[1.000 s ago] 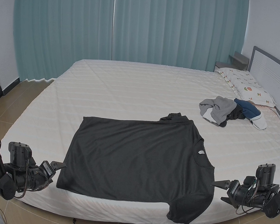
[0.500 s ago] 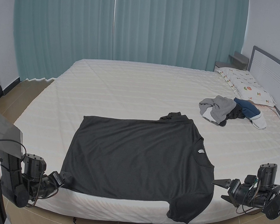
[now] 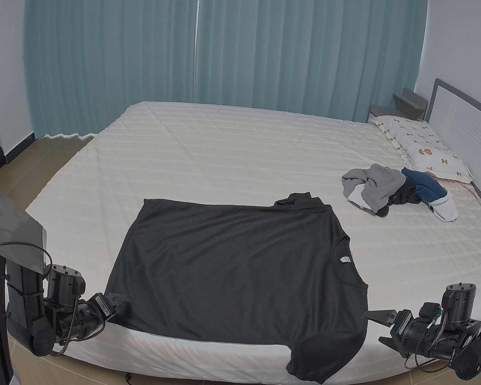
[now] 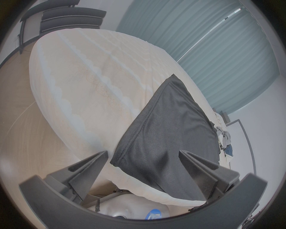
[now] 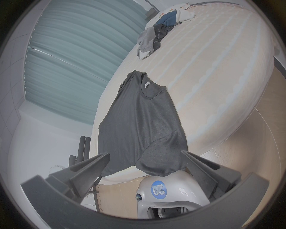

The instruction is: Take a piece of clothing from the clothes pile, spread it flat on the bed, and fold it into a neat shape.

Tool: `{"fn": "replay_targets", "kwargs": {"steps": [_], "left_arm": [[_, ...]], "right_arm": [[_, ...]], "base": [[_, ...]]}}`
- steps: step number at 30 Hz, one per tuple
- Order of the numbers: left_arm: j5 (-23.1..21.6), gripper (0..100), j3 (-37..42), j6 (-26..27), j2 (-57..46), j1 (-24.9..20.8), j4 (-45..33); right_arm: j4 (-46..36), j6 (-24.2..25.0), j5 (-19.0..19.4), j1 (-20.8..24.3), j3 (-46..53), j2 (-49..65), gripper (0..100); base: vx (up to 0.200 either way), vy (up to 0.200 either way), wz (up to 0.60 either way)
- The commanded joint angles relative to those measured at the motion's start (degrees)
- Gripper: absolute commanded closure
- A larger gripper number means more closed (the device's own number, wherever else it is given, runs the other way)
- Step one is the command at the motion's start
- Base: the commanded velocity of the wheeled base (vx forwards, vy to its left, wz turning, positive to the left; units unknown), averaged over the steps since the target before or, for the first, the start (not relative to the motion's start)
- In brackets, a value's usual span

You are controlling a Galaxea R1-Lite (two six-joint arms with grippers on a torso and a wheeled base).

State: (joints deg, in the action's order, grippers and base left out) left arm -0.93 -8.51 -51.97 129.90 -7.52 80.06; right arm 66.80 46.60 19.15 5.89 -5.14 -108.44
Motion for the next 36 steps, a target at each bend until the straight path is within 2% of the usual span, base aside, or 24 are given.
{"fn": "replay_targets", "kwargs": {"steps": [1, 26, 31, 32, 36], "left_arm": [[-0.74, 0, -0.1, -2.17, -2.37, -0.21, 0.01], [0.4, 0, -1.6, -2.26, 0.44, -1.09, 0.1], [2.33, 0, -2.57, -2.17, 1.49, -1.44, 0.19], [2.33, 100, -2.57, -2.17, 1.49, -1.44, 0.19], [2.95, 100, -1.51, -2.35, 1.14, -1.53, 0.45]], "right_arm": [[-0.01, -0.02, 0.01, 0.0, -0.04, -0.55, 0], [-0.01, -0.02, 0.1, 0.0, -0.04, -0.64, 0], [-0.01, -0.02, 0.01, 0.0, -0.04, -0.64, 0], [-0.01, -0.02, 0.01, 0.0, -0.04, -0.64, 0], [-0.01, -0.11, 0.1, -0.09, 0.05, -0.64, 0]], "base": [[0.0, 0.0, 0.0], [0.0, 0.0, 0.0], [0.0, 0.0, 0.0], [0.0, 0.0, 0.0], [0.0, 0.0, 0.0]]}}
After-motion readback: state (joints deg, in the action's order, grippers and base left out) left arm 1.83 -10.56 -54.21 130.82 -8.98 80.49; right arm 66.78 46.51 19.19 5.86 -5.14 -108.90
